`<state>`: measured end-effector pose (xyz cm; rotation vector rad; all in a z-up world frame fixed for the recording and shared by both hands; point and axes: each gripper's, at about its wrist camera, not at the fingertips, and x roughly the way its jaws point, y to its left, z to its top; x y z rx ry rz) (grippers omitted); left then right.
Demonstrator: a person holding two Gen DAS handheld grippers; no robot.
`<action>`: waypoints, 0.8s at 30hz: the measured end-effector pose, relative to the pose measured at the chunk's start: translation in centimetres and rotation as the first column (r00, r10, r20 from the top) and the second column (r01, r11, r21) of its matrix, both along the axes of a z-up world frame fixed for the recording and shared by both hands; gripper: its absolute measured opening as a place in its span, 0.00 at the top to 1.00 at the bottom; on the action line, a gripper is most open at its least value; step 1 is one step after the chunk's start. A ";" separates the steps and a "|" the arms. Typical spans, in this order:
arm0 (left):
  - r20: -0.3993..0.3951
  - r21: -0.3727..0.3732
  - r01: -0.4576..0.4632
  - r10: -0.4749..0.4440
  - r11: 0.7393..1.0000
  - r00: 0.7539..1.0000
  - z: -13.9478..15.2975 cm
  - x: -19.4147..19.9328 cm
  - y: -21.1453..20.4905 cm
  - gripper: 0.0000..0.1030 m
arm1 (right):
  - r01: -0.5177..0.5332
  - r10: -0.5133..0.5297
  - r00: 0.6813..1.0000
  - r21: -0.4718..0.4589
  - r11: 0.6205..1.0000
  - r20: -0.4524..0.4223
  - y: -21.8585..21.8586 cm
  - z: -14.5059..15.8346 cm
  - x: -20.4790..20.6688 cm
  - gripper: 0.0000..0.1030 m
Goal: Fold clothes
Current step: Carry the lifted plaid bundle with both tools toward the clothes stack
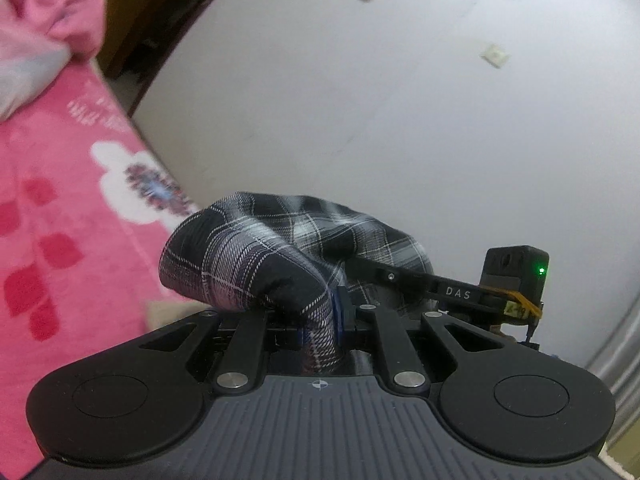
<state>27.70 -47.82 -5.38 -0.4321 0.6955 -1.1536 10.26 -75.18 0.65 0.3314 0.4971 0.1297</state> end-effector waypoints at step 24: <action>-0.435 -0.122 -0.034 -0.022 0.992 0.900 -5.0 6.3 5.2 0.52 | 0.235 -0.086 0.953 -0.529 0.815 0.289 21.7 -0.1 -14.9 0.09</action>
